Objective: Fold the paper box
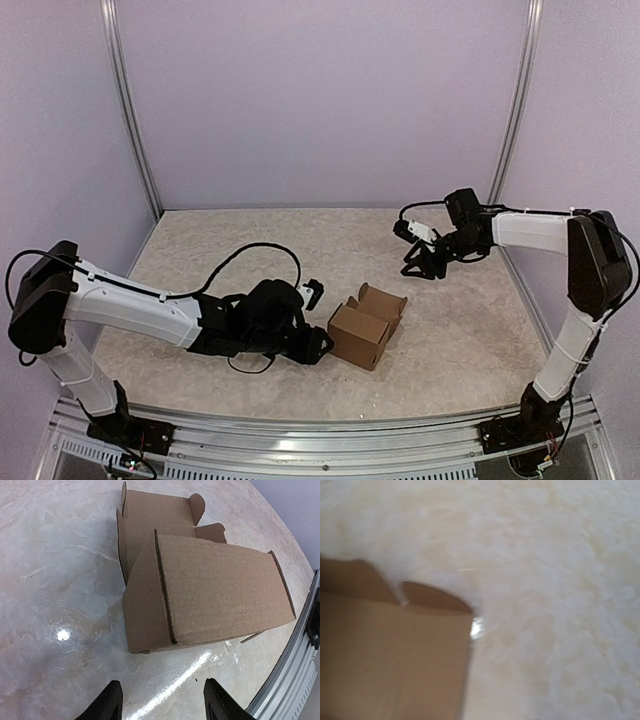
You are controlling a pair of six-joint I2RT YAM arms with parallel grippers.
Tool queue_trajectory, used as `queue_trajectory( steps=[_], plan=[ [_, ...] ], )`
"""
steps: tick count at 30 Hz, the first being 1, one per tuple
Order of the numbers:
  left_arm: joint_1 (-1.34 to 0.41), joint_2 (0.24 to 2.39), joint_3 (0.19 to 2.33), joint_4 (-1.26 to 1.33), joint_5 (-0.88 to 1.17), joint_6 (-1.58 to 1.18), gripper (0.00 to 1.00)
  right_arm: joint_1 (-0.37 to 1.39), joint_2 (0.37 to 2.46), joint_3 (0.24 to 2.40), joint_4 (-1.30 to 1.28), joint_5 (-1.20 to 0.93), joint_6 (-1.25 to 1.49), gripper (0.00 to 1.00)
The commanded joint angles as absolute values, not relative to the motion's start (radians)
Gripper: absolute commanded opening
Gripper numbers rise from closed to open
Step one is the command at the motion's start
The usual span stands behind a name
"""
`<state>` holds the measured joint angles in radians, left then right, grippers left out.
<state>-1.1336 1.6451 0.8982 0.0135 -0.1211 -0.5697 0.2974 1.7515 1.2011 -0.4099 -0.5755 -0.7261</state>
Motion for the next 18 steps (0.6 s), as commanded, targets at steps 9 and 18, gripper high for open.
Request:
queue_trajectory(
  steps=[9, 18],
  plan=[
    [-1.135, 1.674, 0.972, -0.056, -0.134, -0.600, 0.54, 0.325, 1.921, 1.350, -0.447, -0.581, -0.653, 0.40],
    [-1.080, 1.602, 1.095, -0.162, -0.181, -0.551, 0.61, 0.324, 1.774, 1.271, -0.455, -0.505, -0.513, 0.42]
  ],
)
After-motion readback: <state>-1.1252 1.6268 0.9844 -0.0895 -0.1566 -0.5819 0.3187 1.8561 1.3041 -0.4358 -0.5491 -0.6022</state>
